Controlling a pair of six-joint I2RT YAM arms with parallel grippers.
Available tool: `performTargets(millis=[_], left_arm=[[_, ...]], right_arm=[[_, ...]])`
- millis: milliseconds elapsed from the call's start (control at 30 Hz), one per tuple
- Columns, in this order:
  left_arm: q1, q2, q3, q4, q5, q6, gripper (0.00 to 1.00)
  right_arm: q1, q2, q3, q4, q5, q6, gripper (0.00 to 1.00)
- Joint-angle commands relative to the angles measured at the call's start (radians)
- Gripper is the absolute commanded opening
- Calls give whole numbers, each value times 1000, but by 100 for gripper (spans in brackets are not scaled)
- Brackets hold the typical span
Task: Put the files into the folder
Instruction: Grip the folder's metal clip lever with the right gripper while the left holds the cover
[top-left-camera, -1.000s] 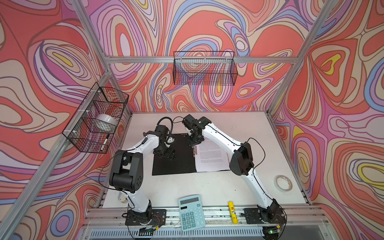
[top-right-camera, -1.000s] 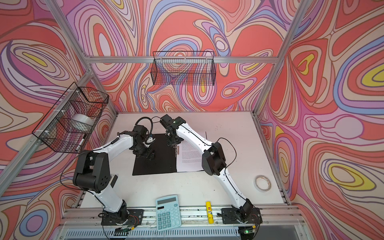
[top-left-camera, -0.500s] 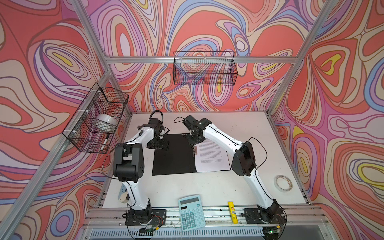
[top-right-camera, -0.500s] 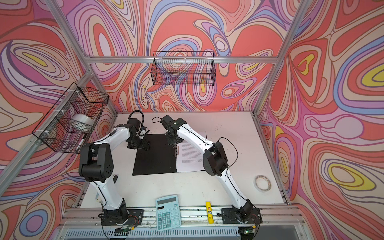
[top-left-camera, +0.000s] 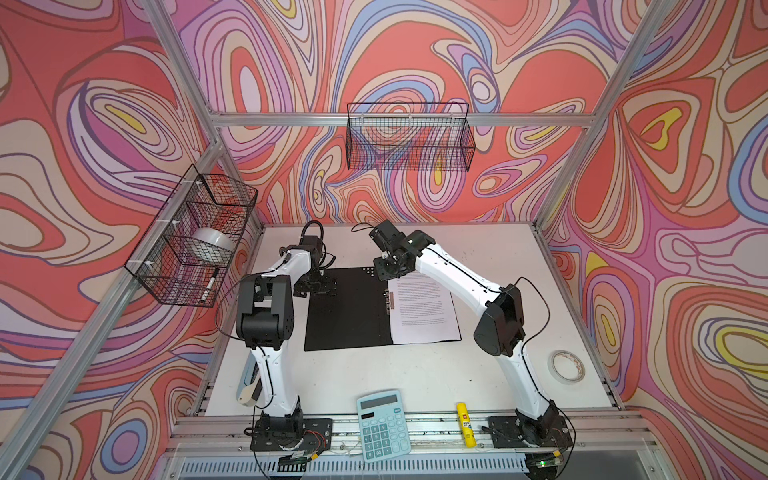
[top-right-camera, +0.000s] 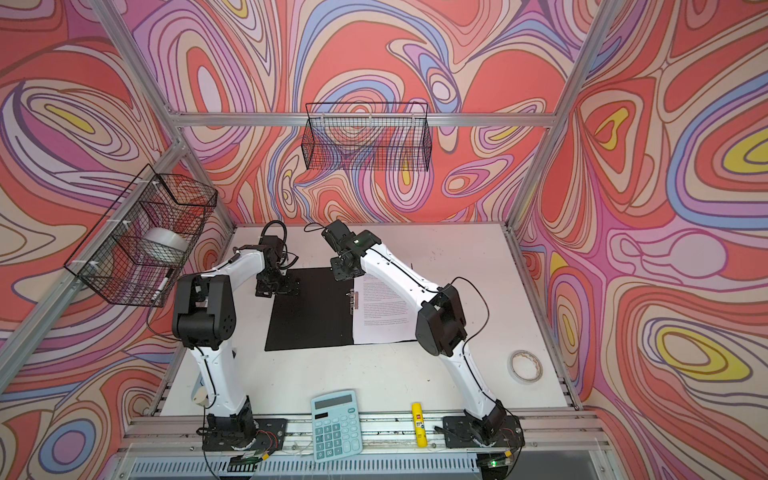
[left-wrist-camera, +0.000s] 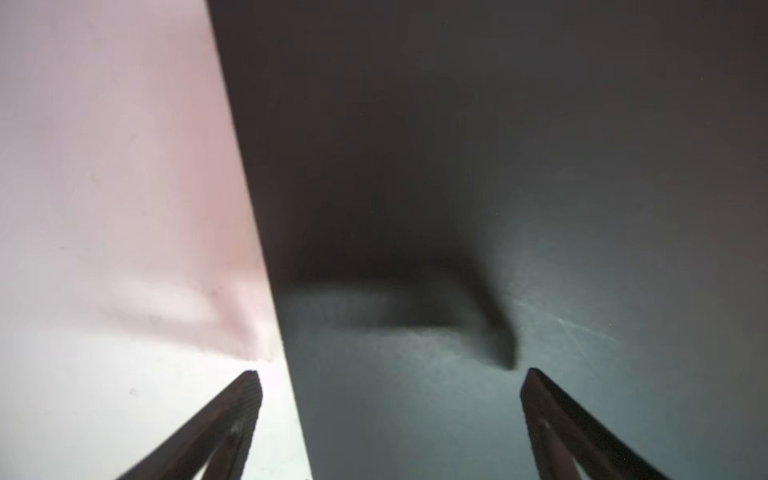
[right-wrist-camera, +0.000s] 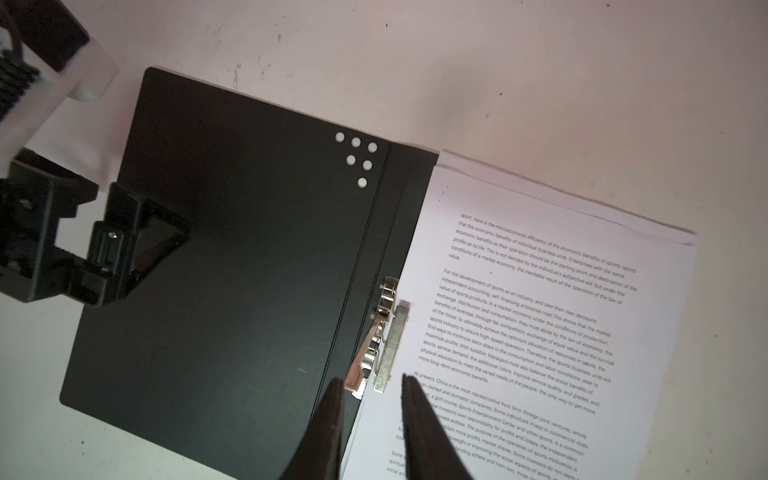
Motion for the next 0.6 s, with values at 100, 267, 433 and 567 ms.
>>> performTargets(millis=[100, 267, 433, 567], left_arm=[[11, 20, -13, -45, 83, -6, 95], [11, 27, -34, -56, 131, -17, 91], [11, 37, -40, -69, 104, -27, 90], [11, 28, -50, -73, 139, -32, 91]], right_arm=[[-4, 21, 18, -7, -44, 7, 26], [-4, 25, 2, -15, -58, 8, 25], [-4, 3, -30, 0, -56, 9, 25], [-4, -5, -47, 6, -54, 11, 25]])
